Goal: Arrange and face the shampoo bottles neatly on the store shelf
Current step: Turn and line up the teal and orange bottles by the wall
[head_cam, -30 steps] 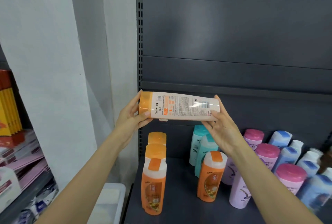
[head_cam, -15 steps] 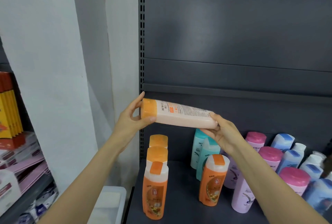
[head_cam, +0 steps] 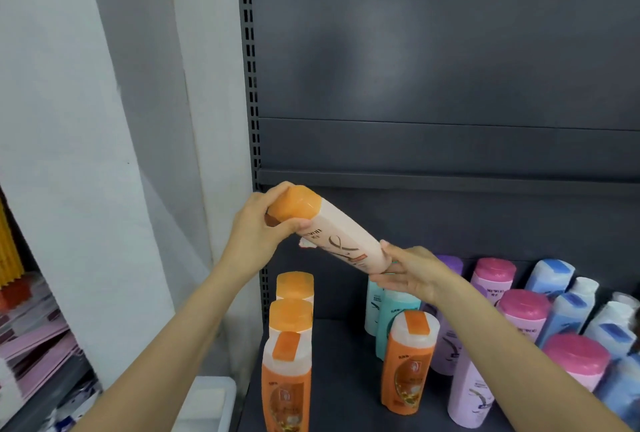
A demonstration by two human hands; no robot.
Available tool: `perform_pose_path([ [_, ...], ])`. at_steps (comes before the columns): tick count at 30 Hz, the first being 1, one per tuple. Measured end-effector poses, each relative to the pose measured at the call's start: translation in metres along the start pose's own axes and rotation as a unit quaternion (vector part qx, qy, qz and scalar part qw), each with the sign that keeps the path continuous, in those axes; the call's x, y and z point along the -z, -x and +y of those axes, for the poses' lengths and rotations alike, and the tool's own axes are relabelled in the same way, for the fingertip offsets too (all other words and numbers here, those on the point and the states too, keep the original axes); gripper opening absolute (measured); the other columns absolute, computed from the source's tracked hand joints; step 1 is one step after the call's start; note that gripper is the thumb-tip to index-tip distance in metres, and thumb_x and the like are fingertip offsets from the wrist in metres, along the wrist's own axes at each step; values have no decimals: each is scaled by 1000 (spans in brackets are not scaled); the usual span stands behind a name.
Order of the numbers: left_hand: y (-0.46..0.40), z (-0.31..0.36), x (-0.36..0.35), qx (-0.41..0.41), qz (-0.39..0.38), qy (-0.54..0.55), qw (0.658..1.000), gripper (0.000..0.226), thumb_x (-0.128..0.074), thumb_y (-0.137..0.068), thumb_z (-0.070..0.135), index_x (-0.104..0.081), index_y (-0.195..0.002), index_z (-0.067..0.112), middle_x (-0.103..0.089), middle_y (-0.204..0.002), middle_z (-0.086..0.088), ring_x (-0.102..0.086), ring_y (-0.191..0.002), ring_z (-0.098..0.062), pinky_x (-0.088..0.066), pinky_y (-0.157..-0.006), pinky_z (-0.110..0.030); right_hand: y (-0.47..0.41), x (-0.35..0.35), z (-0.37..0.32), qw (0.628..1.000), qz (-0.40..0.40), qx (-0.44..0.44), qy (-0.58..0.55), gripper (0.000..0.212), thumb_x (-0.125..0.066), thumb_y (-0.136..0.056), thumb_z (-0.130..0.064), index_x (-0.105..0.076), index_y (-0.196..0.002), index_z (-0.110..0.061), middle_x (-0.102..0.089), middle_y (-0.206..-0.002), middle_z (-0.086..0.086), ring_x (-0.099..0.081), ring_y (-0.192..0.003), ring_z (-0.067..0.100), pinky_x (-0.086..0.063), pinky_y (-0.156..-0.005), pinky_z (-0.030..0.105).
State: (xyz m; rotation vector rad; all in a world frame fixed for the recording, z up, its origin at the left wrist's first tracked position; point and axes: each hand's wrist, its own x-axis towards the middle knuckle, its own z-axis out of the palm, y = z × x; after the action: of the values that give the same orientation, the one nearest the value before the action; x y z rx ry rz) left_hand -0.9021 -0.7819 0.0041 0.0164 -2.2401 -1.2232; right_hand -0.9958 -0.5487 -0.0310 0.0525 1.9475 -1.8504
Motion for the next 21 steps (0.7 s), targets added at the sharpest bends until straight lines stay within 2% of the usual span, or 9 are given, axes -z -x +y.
perform_pose_path([
  [2, -8, 0, -8, 8, 3, -33, 999, 58, -70, -81, 31, -42, -132, 32, -44, -118, 4, -47, -110, -18, -48, -94, -37, -12, 6, 2, 993, 15, 35, 109, 34, -63, -89, -25, -60, -115, -2, -68, -108, 13, -66, -94, 22, -51, -78, 33],
  [5, -18, -4, -25, 3, 3, -105, 994, 62, -69, -82, 30, -42, -137, 25, -41, -116, 3, -41, -105, -12, -38, -89, -26, -34, 17, 2, 966, 50, 114, 228, 30, -66, -87, -21, -65, -113, -4, -66, -111, 7, -61, -98, 17, -46, -77, 25],
  [8, -27, -11, -46, 13, -12, -146, 989, 63, -70, -82, 31, -42, -138, 26, -40, -117, 2, -39, -103, -12, -37, -89, -26, -60, 27, 3, 918, 70, 166, 352, 34, -68, -86, -22, -65, -117, -7, -66, -117, 6, -60, -109, 18, -42, -87, 20],
  [10, -33, -17, -59, 32, -34, -166, 985, 63, -69, -82, 31, -42, -138, 27, -40, -120, -1, -40, -102, -13, -39, -92, -30, -78, 32, 8, 888, 82, 177, 416, 35, -67, -87, -23, -63, -119, -9, -65, -120, 7, -59, -113, 20, -43, -95, 23],
  [13, -41, -29, -76, 64, -60, -195, 977, 61, -69, -83, 31, -41, -138, 29, -41, -119, -3, -47, -107, -21, -42, -95, -35, -99, 37, 17, 855, 73, 192, 477, 37, -65, -88, -22, -60, -123, -12, -61, -125, 9, -56, -116, 25, -45, -98, 34],
  [18, -49, -51, -100, 96, -97, -223, 965, 63, -71, -80, 31, -44, -137, 30, -43, -118, -6, -51, -105, -25, -45, -95, -36, -120, 38, 29, 788, 20, 246, 565, 39, -63, -89, -20, -58, -127, -14, -56, -125, 8, -51, -119, 25, -40, -99, 31],
  [21, -50, -66, -113, 117, -122, -228, 959, 60, -73, -80, 28, -46, -134, 29, -42, -118, -5, -53, -104, -26, -43, -89, -31, -125, 38, 35, 768, 6, 270, 581, 38, -59, -91, -19, -57, -129, -13, -53, -131, 3, -48, -120, 21, -36, -101, 26],
])
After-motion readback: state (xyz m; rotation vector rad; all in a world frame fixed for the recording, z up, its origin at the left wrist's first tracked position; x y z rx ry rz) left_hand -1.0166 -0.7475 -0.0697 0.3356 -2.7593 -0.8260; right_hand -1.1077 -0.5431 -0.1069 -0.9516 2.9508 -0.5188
